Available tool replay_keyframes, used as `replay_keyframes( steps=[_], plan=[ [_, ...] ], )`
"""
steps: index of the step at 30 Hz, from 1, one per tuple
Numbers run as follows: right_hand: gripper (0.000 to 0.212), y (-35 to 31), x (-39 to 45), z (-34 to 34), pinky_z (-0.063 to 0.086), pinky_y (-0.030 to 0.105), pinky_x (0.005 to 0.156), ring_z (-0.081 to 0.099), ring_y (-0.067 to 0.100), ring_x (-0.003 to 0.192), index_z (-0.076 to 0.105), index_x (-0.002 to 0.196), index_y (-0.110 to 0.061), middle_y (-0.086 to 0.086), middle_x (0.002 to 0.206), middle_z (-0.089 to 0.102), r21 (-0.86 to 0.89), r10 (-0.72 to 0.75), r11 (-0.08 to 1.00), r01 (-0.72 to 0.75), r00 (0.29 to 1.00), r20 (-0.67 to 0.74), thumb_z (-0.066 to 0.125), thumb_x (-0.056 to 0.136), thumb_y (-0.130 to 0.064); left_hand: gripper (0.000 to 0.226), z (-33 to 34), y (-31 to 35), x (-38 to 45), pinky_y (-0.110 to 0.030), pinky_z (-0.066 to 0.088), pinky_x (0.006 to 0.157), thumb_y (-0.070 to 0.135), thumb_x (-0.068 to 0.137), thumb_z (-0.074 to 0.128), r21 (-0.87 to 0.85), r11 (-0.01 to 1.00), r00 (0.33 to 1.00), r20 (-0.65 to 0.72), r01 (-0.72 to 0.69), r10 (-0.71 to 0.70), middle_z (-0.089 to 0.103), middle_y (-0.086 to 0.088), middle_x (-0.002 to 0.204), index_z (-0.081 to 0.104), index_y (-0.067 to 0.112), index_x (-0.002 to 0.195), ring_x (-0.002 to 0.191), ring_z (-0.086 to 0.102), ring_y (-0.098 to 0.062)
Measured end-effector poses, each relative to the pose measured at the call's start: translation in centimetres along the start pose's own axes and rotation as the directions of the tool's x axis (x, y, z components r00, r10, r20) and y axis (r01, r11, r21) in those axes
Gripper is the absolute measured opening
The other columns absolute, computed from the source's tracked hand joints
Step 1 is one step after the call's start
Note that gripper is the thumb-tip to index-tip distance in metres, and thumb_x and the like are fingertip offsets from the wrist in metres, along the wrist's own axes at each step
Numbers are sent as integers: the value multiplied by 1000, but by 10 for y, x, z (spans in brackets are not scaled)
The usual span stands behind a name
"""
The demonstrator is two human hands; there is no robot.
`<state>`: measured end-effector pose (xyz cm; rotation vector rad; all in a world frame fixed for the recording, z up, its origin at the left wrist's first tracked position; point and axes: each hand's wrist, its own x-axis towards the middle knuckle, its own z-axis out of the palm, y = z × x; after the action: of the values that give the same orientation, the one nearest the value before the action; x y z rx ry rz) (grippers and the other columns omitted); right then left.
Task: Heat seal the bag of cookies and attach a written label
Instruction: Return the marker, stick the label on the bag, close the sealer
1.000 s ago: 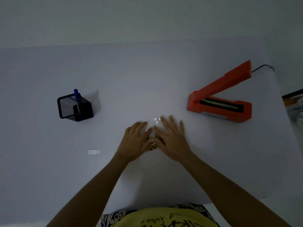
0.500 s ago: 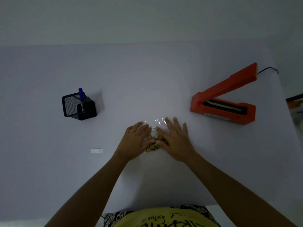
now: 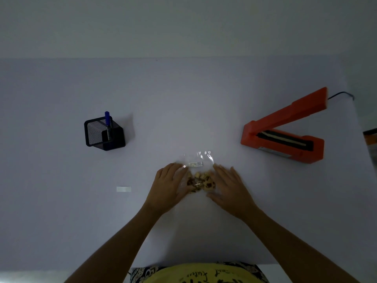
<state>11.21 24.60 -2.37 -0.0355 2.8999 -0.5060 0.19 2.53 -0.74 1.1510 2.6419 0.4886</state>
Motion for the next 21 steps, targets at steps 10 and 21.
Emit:
replay_keyframes(
  steps=[10,21],
  plan=[
    [69,-5,-3,5,22,47,113,43,28,134,47,139,-13,14,146,45,67,63,996,-62,998,-9,32,94,-62,62,13,6,-18,-31,34,94,64,88,39,-51,993,994,32,110,-108,55,-2,127,50,21,131,120,46,-18],
    [57,-3,61,-1,31,55,110,43,31,134,53,135,-12,12,142,51,82,11,997,2,988,-157,44,94,-50,63,2,-23,19,-36,41,94,55,98,21,-22,982,981,-34,188,-189,59,-6,130,55,14,130,118,54,-24]
  ],
)
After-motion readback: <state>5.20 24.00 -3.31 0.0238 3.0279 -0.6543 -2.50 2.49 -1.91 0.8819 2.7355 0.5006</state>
